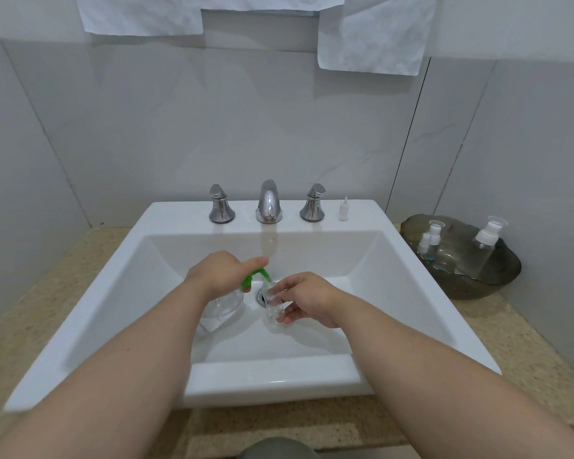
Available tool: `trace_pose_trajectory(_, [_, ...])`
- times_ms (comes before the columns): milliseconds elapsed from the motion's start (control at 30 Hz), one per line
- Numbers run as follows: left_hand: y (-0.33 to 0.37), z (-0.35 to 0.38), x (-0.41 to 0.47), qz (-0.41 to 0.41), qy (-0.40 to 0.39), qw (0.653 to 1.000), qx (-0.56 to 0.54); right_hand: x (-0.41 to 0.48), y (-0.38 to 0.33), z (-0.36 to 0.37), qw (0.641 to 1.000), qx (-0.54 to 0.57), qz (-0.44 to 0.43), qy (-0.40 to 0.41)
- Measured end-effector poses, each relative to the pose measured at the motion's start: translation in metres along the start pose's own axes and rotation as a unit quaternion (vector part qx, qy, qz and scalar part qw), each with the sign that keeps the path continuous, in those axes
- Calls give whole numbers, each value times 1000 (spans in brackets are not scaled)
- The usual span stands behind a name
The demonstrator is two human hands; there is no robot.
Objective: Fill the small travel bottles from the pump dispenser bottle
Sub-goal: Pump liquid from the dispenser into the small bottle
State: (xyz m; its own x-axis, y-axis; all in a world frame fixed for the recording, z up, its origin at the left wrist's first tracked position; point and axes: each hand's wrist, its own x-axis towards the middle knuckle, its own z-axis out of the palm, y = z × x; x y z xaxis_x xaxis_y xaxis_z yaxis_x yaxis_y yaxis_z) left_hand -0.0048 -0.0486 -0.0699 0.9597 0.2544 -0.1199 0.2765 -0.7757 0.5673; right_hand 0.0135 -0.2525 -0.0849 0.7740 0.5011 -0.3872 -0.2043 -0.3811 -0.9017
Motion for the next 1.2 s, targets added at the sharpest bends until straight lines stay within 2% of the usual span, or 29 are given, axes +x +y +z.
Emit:
trace_pose_trajectory(933, [2,0,2,-10,-26,998,-54,0,1,1,1000,11,-1,-6])
trace_pose_trajectory(1200, [2,-3,0,-4,-11,999,-49,2,3,0,1000,5,-3,-7])
